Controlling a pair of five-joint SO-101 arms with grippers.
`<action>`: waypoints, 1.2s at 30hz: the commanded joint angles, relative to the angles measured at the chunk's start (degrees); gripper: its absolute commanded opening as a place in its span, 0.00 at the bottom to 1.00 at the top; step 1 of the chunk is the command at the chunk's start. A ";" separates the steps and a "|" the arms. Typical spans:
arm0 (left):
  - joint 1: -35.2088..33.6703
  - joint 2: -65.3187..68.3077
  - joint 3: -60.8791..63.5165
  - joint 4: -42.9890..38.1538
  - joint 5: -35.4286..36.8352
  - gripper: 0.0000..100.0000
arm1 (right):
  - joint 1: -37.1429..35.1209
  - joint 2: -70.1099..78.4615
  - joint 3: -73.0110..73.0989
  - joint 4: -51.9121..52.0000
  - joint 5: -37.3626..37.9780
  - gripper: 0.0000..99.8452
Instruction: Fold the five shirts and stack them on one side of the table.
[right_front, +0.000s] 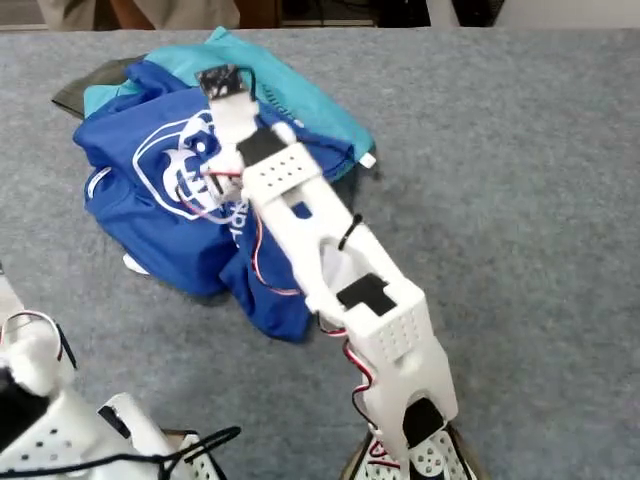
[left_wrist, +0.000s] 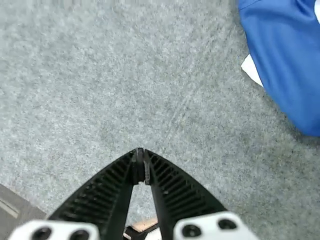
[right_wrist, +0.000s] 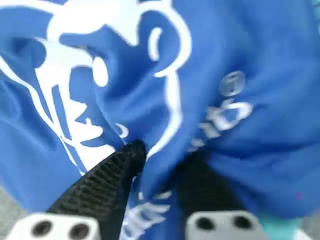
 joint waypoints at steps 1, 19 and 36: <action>-0.09 1.63 -0.35 0.62 -0.62 0.02 | 2.42 -2.15 -15.34 10.55 0.97 0.00; 5.27 17.98 -9.23 0.62 -2.55 0.02 | 48.75 -16.22 -56.84 28.48 18.11 0.00; 52.13 60.70 -41.32 -0.70 29.45 0.38 | 65.80 -6.55 -56.75 28.57 17.85 0.00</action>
